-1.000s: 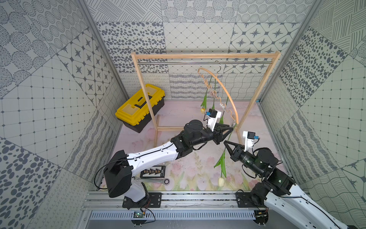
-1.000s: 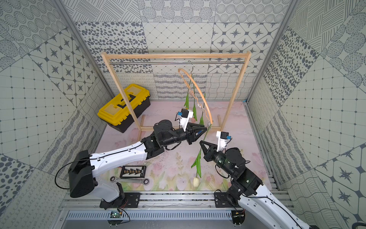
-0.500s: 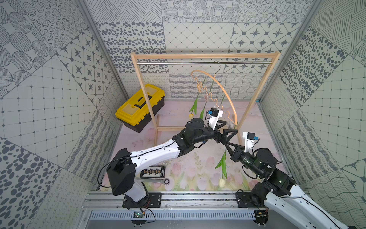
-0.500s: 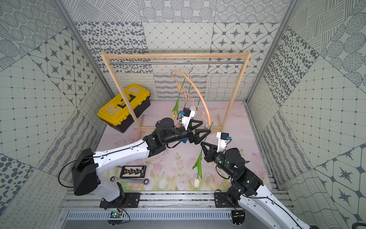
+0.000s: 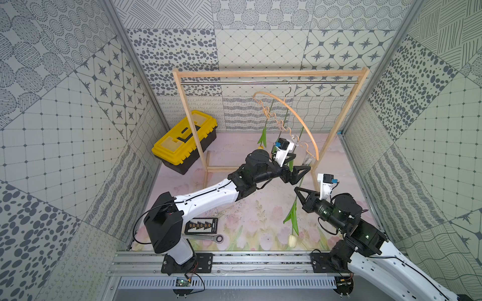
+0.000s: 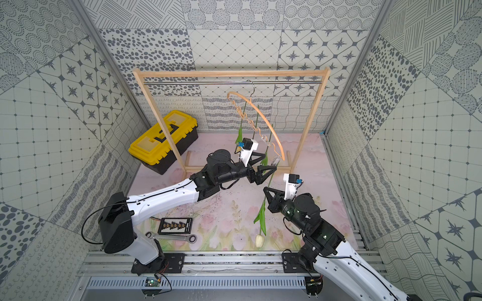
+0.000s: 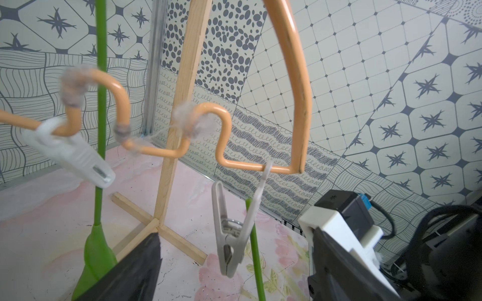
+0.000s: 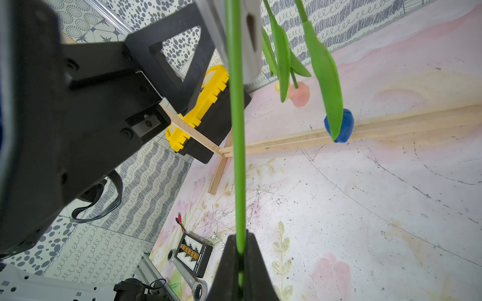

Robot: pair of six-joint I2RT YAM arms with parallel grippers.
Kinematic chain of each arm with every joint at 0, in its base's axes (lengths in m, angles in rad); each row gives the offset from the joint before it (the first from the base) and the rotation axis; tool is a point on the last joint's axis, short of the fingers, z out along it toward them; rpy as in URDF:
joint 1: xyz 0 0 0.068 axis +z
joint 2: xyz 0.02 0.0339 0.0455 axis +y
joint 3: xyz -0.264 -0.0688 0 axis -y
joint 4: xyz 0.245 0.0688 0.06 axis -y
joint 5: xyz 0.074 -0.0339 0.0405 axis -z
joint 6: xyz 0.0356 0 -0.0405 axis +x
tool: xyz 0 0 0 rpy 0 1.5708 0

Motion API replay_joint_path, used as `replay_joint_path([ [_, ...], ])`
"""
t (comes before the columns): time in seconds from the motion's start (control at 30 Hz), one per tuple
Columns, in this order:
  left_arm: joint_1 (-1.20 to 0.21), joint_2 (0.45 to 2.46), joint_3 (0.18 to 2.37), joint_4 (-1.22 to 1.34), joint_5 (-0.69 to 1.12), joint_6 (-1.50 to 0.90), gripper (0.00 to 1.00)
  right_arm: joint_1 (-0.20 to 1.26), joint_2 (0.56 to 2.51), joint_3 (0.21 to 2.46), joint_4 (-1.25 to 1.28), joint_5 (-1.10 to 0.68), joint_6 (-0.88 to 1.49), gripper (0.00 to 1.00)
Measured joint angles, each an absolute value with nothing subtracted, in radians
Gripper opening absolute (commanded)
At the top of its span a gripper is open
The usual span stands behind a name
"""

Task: Dry the flowers on a clothes hanger
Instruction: Open the clamp at the hanger.

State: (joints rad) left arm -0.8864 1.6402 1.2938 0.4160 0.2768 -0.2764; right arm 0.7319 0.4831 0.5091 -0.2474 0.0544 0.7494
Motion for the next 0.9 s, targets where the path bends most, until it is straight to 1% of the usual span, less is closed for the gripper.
replay_joint_path([
  [0.13, -0.883, 1.693, 1.353, 0.406, 0.304, -0.258, 0.87, 0.732, 0.483, 0.515, -0.267, 0.057, 0.748, 0.0],
  [0.2, -0.879, 1.721, 1.386, 0.397, 0.316, -0.249, 0.8, 0.732, 0.48, 0.527, -0.282, 0.057, 0.747, 0.0],
  [0.37, -0.862, 1.764, 1.441, 0.387, 0.361, -0.237, 0.66, 0.732, 0.474, 0.542, -0.301, 0.057, 0.746, 0.0],
  [0.5, -0.85, 1.775, 1.458, 0.385, 0.393, -0.235, 0.44, 0.732, 0.474, 0.542, -0.307, 0.057, 0.744, 0.0],
  [0.53, -0.849, 1.775, 1.458, 0.385, 0.4, -0.238, 0.41, 0.732, 0.474, 0.542, -0.307, 0.056, 0.744, 0.0],
  [0.57, -0.847, 1.775, 1.458, 0.385, 0.407, -0.238, 0.4, 0.732, 0.475, 0.542, -0.307, 0.056, 0.744, 0.0],
  [0.63, -0.846, 1.775, 1.457, 0.386, 0.419, -0.237, 0.33, 0.732, 0.475, 0.542, -0.307, 0.056, 0.744, 0.0],
  [0.77, -0.846, 1.774, 1.451, 0.387, 0.439, -0.243, 0.2, 0.732, 0.474, 0.542, -0.31, 0.059, 0.744, 0.0],
  [0.9, -0.845, 1.772, 1.447, 0.387, 0.44, -0.255, 0.13, 0.732, 0.435, 0.542, -0.338, 0.096, 0.751, 0.0],
])
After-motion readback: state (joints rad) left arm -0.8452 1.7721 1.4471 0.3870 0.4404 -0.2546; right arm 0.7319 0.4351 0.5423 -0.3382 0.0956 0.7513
